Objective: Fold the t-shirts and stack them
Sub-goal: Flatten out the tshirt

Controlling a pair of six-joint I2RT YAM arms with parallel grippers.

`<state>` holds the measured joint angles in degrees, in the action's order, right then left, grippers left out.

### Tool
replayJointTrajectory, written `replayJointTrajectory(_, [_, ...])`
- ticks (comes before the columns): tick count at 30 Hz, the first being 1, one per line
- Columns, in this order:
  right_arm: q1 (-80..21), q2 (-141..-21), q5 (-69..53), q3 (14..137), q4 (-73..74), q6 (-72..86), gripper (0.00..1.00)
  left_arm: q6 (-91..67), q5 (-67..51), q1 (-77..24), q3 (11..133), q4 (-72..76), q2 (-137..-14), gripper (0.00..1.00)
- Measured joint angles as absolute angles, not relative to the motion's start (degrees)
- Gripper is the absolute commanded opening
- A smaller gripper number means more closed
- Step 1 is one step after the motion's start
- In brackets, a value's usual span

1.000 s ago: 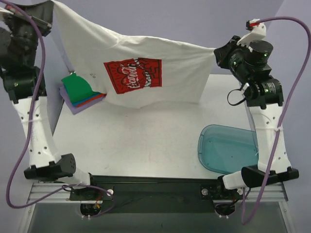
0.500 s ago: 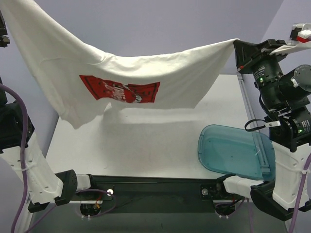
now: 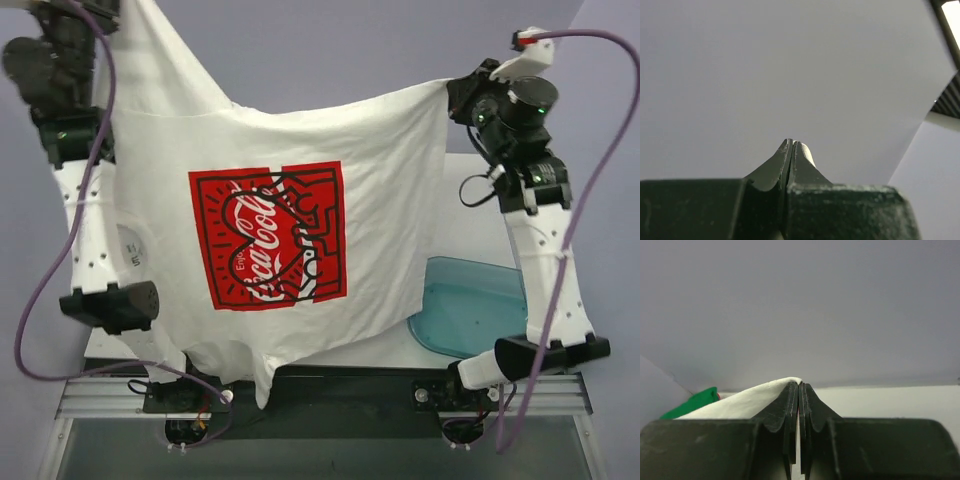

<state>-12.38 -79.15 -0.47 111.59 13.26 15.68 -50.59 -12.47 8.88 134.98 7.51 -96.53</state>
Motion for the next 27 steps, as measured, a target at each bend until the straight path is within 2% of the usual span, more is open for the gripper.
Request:
replayJointTrajectory(3, [-9.82, -87.18, -1.65, 108.36, 11.77, 16.91, 0.0, -48.69, -14.31, 6.39, 134.54, 6.15, -107.35, 0.0])
replayJointTrajectory(4, [-9.17, -90.28, -1.98, 107.26, 11.55, 17.21, 0.0, -47.94, -14.87, 5.58, 134.32, 5.17, -111.35, 0.08])
replayJointTrajectory(6, [-7.94, -96.86, -2.46, 105.75, 11.31, 17.8, 0.0, -46.3, -15.84, 4.05, 133.1, 2.28, -119.04, 0.39])
replayJointTrajectory(7, [-7.38, -100.51, -2.7, 105.36, 11.51, 17.96, 0.06, -45.32, -16.29, 3.33, 132.44, 0.69, -122.69, 0.49])
replayJointTrajectory(8, [-6.79, -104.01, -2.94, 105.3, 11.57, 18.09, 0.18, -44.66, -16.73, 2.63, 131.55, -1.13, -125.93, 0.57])
replayJointTrajectory(9, [-6.2, -107.39, -3.25, 105.3, 11.77, 18.44, 0.32, -43.79, -16.95, 1.87, 130.43, -3.66, -129.34, 0.62])
replayJointTrajectory(10, [-5.58, -110.76, -3.68, 105.38, 12.29, 18.74, 0.56, -42.96, -16.99, 1.06, 129.47, -5.74, -131.74, 0.68])
replayJointTrajectory(13, [-3.73, -119.0, -5.15, 106.91, 15.18, 18.7, 0.76, -41.17, -17.04, -0.86, 124.16, -11.31, -134.3, 0.71])
replayJointTrajectory(14, [-3.33, -120.84, -5.63, 107.04, 15.99, 18.7, 0.78, -40.71, -17.04, -1.5, 121.89, -12.03, -134.02, 0.71])
replayJointTrajectory(20, [-2.37, -121.23, -8.58, 106.76, 19.27, 17.91, 0.81, -38.39, -16.82, -3.01, 110.0, -18.26, -124.51, 0.72])
replayJointTrajectory(27, [-8.01, -109.73, -13.02, 98.06, 19.62, 18.0, 0.81, -36.07, -16.08, -2.68, 90.76, -26.35, -100.12, 0.72])
